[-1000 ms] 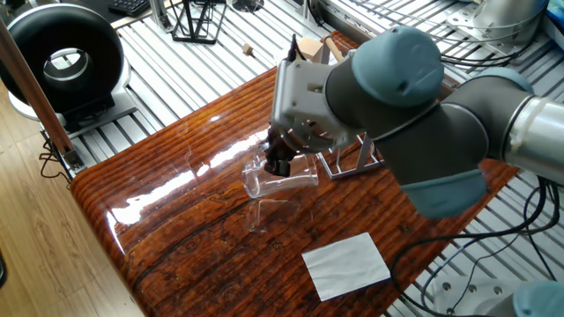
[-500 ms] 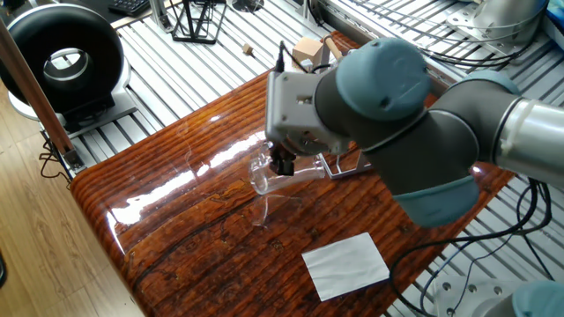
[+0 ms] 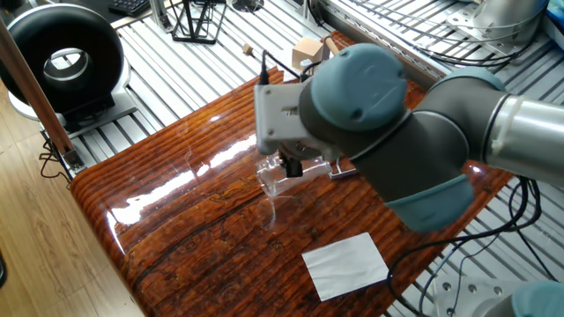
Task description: Put the cup on the cup rack
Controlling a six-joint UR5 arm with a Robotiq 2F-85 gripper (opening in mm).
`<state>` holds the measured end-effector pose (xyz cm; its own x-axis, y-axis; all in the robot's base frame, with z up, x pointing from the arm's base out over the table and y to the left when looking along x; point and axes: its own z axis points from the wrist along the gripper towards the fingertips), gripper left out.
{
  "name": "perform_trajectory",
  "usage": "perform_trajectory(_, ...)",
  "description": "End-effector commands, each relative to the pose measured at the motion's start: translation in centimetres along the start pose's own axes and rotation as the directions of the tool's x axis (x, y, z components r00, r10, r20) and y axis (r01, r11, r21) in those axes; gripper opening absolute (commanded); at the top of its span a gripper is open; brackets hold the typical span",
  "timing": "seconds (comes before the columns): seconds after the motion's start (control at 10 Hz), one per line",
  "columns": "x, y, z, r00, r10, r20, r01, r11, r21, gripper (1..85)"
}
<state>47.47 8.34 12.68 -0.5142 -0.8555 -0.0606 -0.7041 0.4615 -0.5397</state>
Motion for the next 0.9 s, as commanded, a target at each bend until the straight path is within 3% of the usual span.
perform_trajectory(0.0,1.0,0.0,0.0,0.997,-0.051,-0.065,0.052,0.999,0.012,1.0)
perform_trajectory(0.3,1.7,-0.5,0.1,0.985,-0.123,-0.12,0.128,0.991,0.035,1.0)
perform_trajectory(0.8,1.5,-1.0,1.6,0.976,-0.166,-0.144,0.175,0.983,0.053,1.0)
